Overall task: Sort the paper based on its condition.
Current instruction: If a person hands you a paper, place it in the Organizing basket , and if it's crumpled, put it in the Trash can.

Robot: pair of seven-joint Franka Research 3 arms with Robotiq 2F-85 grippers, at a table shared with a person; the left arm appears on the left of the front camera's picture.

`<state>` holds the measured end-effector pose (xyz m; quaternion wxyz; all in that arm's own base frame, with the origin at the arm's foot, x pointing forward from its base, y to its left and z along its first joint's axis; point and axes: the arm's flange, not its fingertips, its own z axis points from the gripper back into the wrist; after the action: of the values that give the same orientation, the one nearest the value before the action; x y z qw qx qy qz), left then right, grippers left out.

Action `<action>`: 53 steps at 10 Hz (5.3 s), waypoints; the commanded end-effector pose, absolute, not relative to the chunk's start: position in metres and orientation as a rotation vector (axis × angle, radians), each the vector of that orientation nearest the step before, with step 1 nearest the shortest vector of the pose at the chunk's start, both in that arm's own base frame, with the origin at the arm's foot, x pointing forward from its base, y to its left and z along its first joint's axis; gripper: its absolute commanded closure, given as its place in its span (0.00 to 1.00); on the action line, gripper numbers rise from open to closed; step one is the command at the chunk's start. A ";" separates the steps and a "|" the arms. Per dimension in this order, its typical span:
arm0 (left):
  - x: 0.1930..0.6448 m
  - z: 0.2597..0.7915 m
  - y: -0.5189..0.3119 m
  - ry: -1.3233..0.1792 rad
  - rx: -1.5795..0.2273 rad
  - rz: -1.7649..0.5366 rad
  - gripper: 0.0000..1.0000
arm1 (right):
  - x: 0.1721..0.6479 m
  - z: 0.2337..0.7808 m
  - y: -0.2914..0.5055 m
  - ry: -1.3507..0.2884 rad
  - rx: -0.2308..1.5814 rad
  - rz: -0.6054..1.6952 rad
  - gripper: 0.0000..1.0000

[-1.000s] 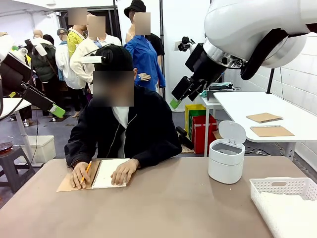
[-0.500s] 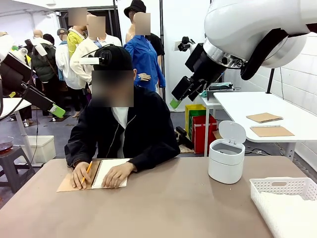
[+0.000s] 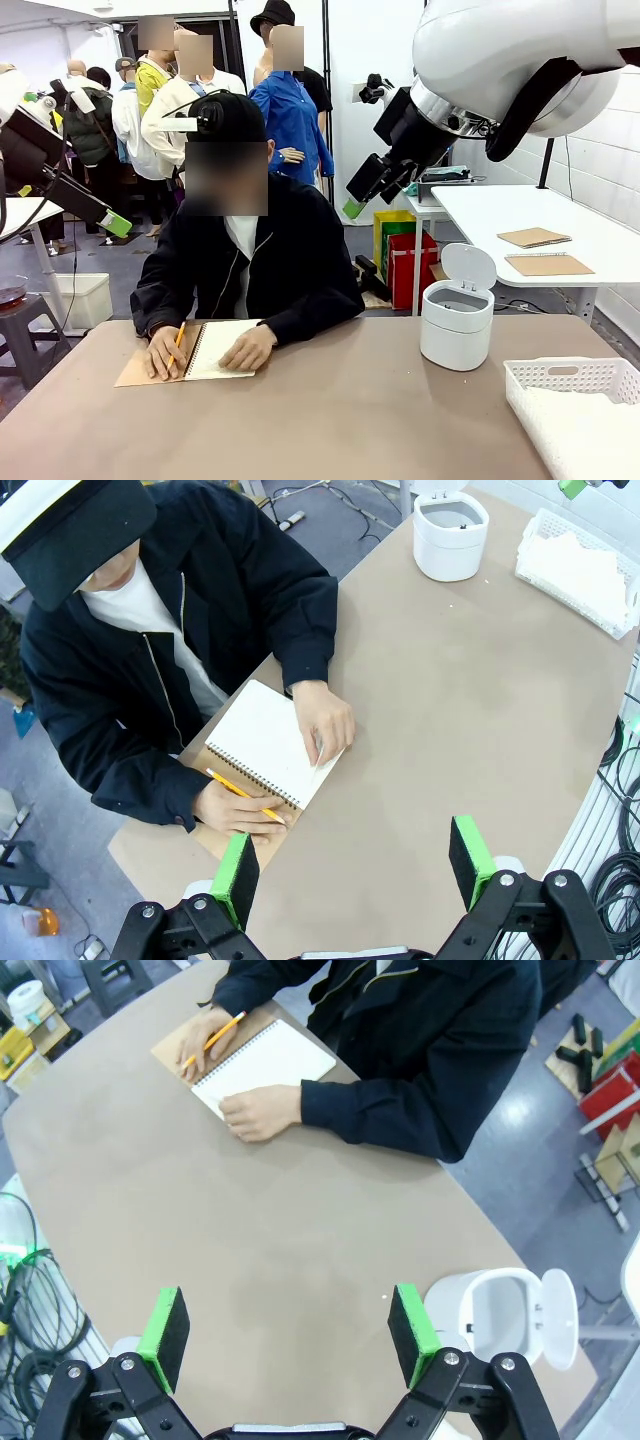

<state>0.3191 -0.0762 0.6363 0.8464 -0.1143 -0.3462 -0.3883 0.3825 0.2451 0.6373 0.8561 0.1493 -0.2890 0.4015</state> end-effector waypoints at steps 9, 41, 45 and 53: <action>0.319 0.637 -0.077 -0.726 -0.247 -0.810 0.00 | 0.383 0.637 0.245 -0.605 0.325 0.839 0.00; 0.319 0.637 -0.077 -0.726 -0.247 -0.810 0.00 | 0.383 0.637 0.245 -0.605 0.325 0.839 0.00; 0.319 0.637 -0.077 -0.726 -0.247 -0.810 0.00 | 0.383 0.637 0.245 -0.605 0.325 0.839 0.00; 0.319 0.637 -0.077 -0.726 -0.247 -0.810 0.00 | 0.383 0.637 0.245 -0.605 0.325 0.839 0.00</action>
<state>0.3191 -0.0762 0.6363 0.8464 -0.1143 -0.3462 -0.3883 0.3825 0.2451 0.6374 0.8561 0.1493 -0.2890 0.4016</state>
